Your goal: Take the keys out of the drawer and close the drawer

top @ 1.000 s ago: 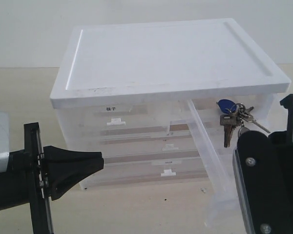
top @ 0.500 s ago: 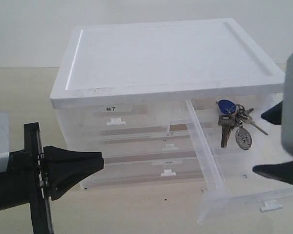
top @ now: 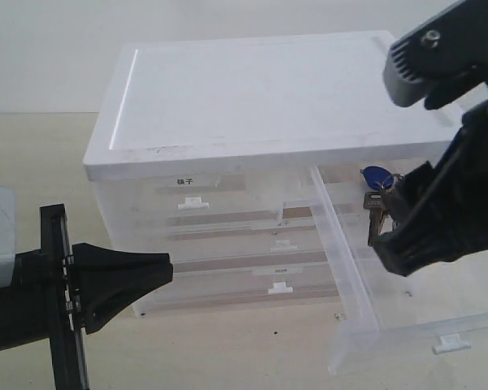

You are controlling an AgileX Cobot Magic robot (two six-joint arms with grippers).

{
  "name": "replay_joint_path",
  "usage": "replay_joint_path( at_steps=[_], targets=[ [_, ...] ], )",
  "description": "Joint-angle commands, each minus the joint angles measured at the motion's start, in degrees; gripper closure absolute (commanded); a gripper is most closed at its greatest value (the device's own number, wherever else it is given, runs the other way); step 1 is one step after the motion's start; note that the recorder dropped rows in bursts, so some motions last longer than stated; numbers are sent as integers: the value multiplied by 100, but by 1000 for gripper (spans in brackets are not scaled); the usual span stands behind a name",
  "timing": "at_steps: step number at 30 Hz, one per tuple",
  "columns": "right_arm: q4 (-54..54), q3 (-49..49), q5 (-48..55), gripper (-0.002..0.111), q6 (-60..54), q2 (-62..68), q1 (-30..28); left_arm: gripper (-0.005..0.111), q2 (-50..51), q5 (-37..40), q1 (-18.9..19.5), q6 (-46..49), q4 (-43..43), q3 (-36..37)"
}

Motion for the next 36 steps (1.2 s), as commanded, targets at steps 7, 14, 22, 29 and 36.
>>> replay_joint_path(
  at_steps=[7, 14, 22, 29, 36],
  targets=[
    [-588, -17, -337, 54, 1064, 680, -147, 102, 8, -50, -29, -25, 21, -14],
    [129, 481, -1830, 54, 668, 735, -1669, 102, 8, -50, -29, -25, 21, -14],
    [285, 722, -2550, 54, 430, 1065, -2041, 102, 8, -50, -29, -25, 21, -14],
    [-568, 774, -2550, 59, 1528, 1561, -2041, 102, 8, -50, -29, -25, 21, -14],
    [-62, 774, -2508, 108, 399, 1516, -2017, 102, 8, -50, -29, -25, 21, -14]
  ],
)
